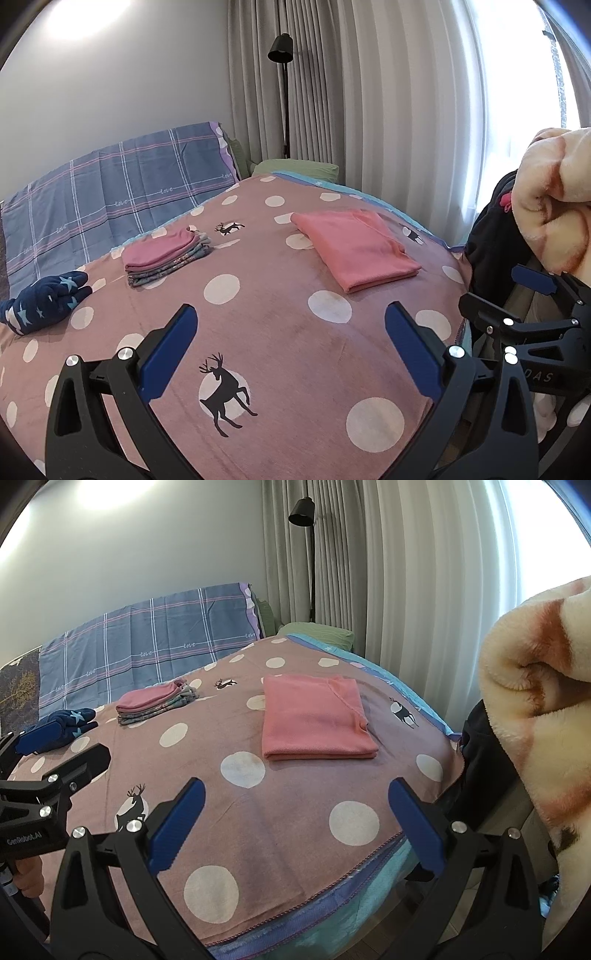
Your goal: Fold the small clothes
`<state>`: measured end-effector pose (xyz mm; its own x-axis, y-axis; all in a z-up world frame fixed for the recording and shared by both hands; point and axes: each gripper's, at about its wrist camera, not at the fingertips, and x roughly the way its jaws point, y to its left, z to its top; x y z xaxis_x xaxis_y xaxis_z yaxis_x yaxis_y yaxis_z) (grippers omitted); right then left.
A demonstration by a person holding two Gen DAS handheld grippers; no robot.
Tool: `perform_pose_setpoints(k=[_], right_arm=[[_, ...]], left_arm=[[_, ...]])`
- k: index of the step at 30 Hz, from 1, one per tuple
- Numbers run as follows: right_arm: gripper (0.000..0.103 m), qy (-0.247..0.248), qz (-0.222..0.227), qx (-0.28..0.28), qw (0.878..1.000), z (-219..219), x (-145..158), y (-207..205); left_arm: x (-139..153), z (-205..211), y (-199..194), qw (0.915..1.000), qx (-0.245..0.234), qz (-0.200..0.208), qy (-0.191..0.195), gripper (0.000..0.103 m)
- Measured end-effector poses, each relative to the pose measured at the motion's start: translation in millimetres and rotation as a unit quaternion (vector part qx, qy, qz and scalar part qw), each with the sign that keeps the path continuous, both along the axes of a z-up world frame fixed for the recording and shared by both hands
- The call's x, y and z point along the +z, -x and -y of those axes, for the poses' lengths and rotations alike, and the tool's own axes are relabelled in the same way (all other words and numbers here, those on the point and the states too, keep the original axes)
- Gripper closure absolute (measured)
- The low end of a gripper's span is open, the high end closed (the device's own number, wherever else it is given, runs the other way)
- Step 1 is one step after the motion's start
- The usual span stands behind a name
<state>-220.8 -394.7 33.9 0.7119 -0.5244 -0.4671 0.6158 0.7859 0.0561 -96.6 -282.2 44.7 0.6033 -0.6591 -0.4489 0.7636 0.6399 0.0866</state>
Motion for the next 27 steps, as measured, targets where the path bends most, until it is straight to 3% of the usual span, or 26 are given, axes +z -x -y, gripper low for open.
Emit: perform_pose_setpoints(k=[27], right_arm=[[0.002, -0.007, -0.005, -0.001, 1.000, 4.4, -3.9, -1.8]], left_arm=[[-7.0, 5.4, 2.0, 0.9998, -0.011, -0.003, -0.018, 0.001]])
